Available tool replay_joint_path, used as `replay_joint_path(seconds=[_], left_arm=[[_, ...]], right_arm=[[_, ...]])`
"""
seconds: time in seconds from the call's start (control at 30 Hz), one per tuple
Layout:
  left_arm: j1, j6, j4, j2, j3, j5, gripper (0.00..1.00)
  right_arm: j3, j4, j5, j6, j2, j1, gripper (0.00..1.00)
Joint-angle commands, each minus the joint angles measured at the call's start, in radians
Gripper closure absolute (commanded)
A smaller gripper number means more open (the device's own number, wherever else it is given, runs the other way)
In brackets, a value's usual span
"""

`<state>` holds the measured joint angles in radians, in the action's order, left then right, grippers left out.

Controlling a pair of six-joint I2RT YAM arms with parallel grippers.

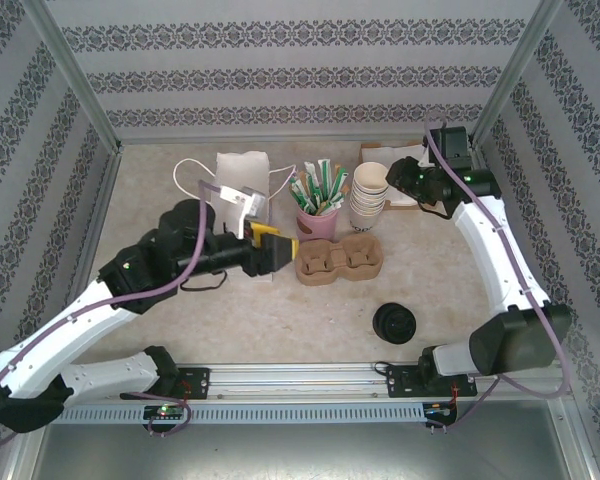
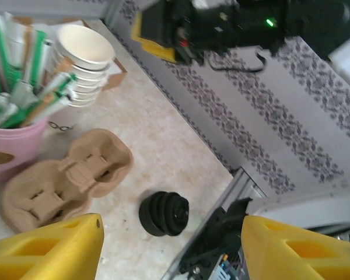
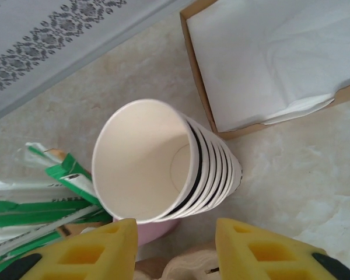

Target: Pack the takeout coffee

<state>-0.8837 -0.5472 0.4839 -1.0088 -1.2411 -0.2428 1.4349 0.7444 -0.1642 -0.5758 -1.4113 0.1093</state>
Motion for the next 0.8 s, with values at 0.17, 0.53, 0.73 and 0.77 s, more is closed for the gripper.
replay_joint_path(seconds=[0.17,0.53,0.73,0.77], left_arm=[[-0.107,-0.075,-0.116,-0.055,0.038,0.140,0.38],[-0.116,-0.092,-0.108,-0.079,0.069,0.189,0.39],[-0.119,-0.097,-0.116,-0.096,0.074,0.198,0.39],[-0.120,-0.097,-0.116,-0.099,0.072,0.198,0.39]], right_arm=[[0.045,0.007,0.057,0.009,-0.068,0.023,0.63],[0.059,-0.010,0.068,0.001,-0.130,0.042,0.68],[0.054,-0.019,0.094,-0.004,-0.134,0.043,0.71],[0.055,-0.020,0.094,-0.008,-0.137,0.042,0.71]])
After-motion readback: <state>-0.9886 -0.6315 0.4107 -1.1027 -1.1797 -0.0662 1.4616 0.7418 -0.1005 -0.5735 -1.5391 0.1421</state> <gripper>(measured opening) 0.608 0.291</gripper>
